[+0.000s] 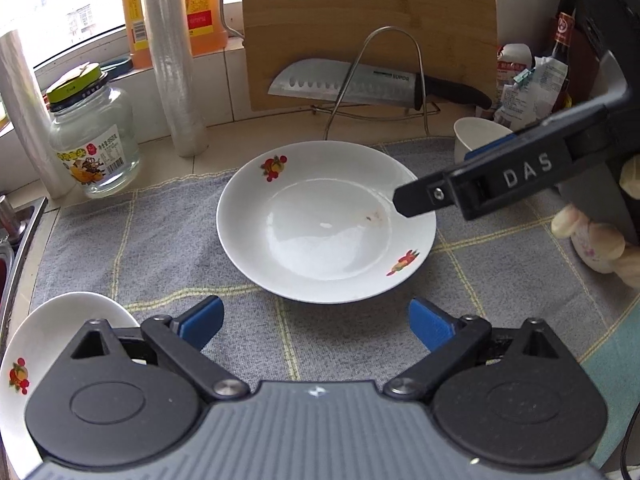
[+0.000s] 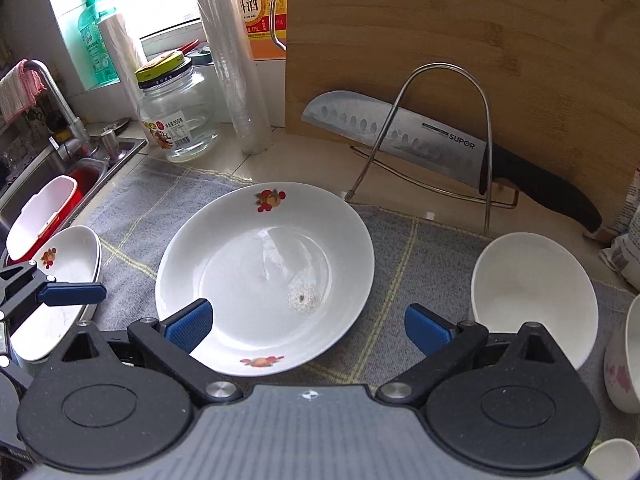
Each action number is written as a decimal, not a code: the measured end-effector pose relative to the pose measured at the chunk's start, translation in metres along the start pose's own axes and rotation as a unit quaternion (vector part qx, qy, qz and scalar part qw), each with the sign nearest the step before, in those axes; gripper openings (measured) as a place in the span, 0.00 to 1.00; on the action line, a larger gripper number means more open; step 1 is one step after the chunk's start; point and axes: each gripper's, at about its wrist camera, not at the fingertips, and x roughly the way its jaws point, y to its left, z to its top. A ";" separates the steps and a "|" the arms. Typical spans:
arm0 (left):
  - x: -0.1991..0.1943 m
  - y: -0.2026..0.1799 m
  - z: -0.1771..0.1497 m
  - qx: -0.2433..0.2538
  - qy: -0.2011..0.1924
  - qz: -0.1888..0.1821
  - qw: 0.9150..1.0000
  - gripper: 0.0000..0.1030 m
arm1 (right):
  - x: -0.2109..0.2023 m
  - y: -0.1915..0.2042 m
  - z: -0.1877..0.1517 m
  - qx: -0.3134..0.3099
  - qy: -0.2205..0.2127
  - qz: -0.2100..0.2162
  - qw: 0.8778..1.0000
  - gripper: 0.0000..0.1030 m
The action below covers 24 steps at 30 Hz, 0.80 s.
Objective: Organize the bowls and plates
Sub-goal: 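Close the right gripper on the rim of the flower plate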
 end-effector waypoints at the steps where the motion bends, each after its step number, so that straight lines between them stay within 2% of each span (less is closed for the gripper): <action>1: 0.003 0.001 0.000 0.002 0.003 -0.001 1.000 0.95 | 0.005 0.000 0.004 0.000 0.004 -0.001 1.000 1.00; 12: 0.035 0.006 0.007 0.003 0.040 0.005 0.999 0.95 | 0.062 -0.016 0.040 0.005 0.059 0.011 0.998 1.00; 24: 0.052 0.003 0.011 0.038 0.070 0.002 0.997 0.95 | 0.100 -0.034 0.054 0.036 0.117 0.094 0.988 1.00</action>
